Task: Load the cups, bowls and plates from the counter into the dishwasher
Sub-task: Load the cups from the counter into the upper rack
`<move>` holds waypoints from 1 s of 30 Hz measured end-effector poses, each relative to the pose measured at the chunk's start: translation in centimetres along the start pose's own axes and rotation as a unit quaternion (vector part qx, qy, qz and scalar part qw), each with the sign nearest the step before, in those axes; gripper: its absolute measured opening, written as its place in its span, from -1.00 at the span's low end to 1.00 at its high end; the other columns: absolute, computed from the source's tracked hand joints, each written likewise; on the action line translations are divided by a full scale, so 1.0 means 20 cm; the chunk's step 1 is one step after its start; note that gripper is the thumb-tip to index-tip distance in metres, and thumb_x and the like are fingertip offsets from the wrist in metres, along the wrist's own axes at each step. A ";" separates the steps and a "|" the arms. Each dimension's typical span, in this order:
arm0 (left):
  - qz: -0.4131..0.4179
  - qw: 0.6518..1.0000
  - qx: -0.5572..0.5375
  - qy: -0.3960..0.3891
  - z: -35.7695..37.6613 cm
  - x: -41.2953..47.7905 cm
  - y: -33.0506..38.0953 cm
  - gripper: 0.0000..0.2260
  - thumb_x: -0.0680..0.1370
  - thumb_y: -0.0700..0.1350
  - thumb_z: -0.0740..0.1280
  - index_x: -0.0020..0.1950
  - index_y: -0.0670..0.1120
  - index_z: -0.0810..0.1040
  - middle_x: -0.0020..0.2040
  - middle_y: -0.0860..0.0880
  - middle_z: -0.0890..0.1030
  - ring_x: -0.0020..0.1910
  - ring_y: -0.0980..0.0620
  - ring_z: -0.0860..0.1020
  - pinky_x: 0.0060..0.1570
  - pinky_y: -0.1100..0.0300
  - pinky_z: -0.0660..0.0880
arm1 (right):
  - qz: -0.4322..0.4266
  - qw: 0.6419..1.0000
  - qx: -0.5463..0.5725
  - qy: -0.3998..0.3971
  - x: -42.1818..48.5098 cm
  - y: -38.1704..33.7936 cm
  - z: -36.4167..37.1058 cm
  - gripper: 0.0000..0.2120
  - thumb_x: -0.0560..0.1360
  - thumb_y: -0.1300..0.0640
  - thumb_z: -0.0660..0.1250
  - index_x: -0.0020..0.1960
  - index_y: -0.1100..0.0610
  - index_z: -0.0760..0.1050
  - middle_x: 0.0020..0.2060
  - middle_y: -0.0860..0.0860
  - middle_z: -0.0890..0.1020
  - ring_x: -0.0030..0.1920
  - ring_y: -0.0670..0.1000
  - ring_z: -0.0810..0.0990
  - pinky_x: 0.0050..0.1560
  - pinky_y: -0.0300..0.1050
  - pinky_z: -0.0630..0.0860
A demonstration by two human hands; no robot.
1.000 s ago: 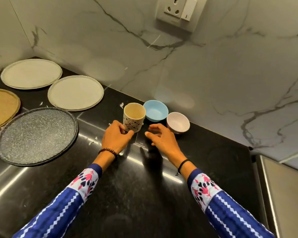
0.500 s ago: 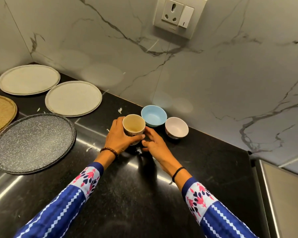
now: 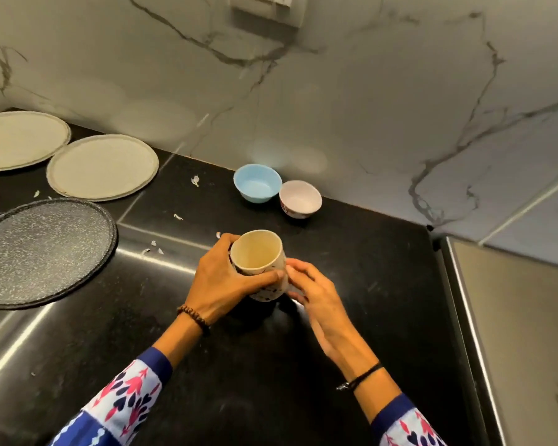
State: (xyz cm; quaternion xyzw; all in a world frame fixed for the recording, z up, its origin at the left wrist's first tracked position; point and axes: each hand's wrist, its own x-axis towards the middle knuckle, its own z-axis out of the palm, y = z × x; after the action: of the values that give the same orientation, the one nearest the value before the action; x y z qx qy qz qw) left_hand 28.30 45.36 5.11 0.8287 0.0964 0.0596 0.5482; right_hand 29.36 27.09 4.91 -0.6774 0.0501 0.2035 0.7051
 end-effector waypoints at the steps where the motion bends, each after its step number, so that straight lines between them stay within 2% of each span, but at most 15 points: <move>1: -0.009 1.000 -0.021 -0.017 0.04 -0.04 0.03 -0.36 0.14 0.20 0.62 0.12 0.07 0.47 -0.02 0.19 0.60 -0.05 0.31 0.57 -0.12 0.43 0.50 | 0.013 0.999 0.029 0.013 -0.05 0.02 -0.03 -0.77 0.54 -0.02 0.37 0.17 -0.03 0.64 0.13 -0.03 0.69 0.21 -0.01 0.62 0.14 -0.09 0.52; 3: -0.043 0.995 -0.077 -0.043 0.13 -0.10 0.09 -0.39 0.14 0.16 0.64 0.10 0.07 0.51 -0.03 0.18 0.63 -0.07 0.32 0.59 -0.13 0.39 0.53 | 0.034 0.995 0.087 0.035 -0.14 0.04 -0.09 -0.70 0.52 -0.06 0.36 0.20 0.00 0.62 0.15 0.03 0.69 0.23 0.06 0.61 0.13 -0.06 0.51; 7: -0.114 0.968 -0.173 -0.141 0.35 -0.21 0.19 -0.37 0.16 0.15 0.61 0.14 0.01 0.51 0.03 0.07 0.64 -0.04 0.18 0.63 -0.08 0.18 0.60 | 0.056 0.977 0.187 0.081 -0.34 0.10 -0.25 -0.60 0.53 -0.13 0.34 0.31 -0.01 0.56 0.23 0.14 0.62 0.28 0.16 0.58 0.33 0.19 0.50; 9: -0.127 0.955 -0.193 -0.186 0.44 -0.28 0.24 -0.41 0.22 0.11 0.60 0.17 0.02 0.47 0.06 0.06 0.62 0.00 0.14 0.63 -0.05 0.11 0.62 | 0.055 0.965 0.232 0.106 -0.43 0.13 -0.32 -0.52 0.51 -0.17 0.37 0.36 0.00 0.52 0.30 0.20 0.57 0.32 0.21 0.54 0.30 0.28 0.49; 12: -0.136 0.936 -0.195 -0.261 0.57 -0.37 0.31 -0.42 0.26 0.12 0.56 0.19 0.05 0.43 0.08 0.07 0.60 0.01 0.15 0.62 -0.09 0.18 0.62 | 0.041 0.944 0.278 0.171 -0.59 0.18 -0.42 -0.47 0.51 -0.17 0.38 0.40 0.06 0.48 0.32 0.24 0.53 0.33 0.24 0.53 0.23 0.20 0.56; 15: -0.133 0.919 -0.163 -0.333 0.68 -0.48 0.36 -0.40 0.24 0.19 0.52 0.18 0.05 0.41 0.08 0.07 0.60 0.02 0.15 0.62 -0.11 0.21 0.60 | 0.030 0.927 0.291 0.236 -0.76 0.25 -0.50 -0.50 0.54 -0.15 0.34 0.38 0.08 0.49 0.29 0.25 0.55 0.31 0.25 0.54 0.16 0.14 0.59; 21: -0.120 0.881 -0.101 -0.446 0.90 -0.72 0.42 -0.45 0.32 0.26 0.47 0.18 0.02 0.46 0.09 0.01 0.62 0.05 0.08 0.63 -0.08 0.12 0.64 | 0.011 0.892 0.295 0.344 -1.14 0.38 -0.65 -0.53 0.53 -0.13 0.30 0.33 0.12 0.53 0.11 0.20 0.67 0.08 0.14 0.67 -0.06 0.00 0.63; 27: -0.112 0.860 -0.104 -0.487 1.11 -1.10 0.50 -0.55 0.41 0.16 0.47 0.20 -0.01 0.49 0.05 -0.01 0.65 -0.04 0.12 0.66 -0.17 0.25 0.61 | -0.021 0.864 0.312 0.394 -1.52 0.50 -0.83 -0.63 0.52 -0.06 0.29 0.24 0.11 0.57 -0.07 0.10 0.71 -0.09 0.06 0.70 -0.16 -0.06 0.62; 30: -0.112 0.855 -0.115 -0.494 1.24 -1.31 0.54 -0.53 0.41 0.14 0.48 0.23 -0.02 0.50 0.06 -0.02 0.65 -0.03 0.12 0.66 -0.12 0.20 0.62 | -0.026 0.857 0.308 0.413 -1.71 0.58 -0.95 -0.57 0.52 -0.07 0.31 0.28 0.15 0.54 -0.05 0.13 0.68 -0.06 0.11 0.66 -0.23 -0.08 0.60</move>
State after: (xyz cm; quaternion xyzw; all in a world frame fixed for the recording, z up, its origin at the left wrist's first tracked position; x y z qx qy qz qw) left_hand 8.90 13.18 5.51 0.6637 -0.1028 -0.4085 0.6181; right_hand -2.10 1.09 4.40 -0.4481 0.3791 -0.1390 0.7976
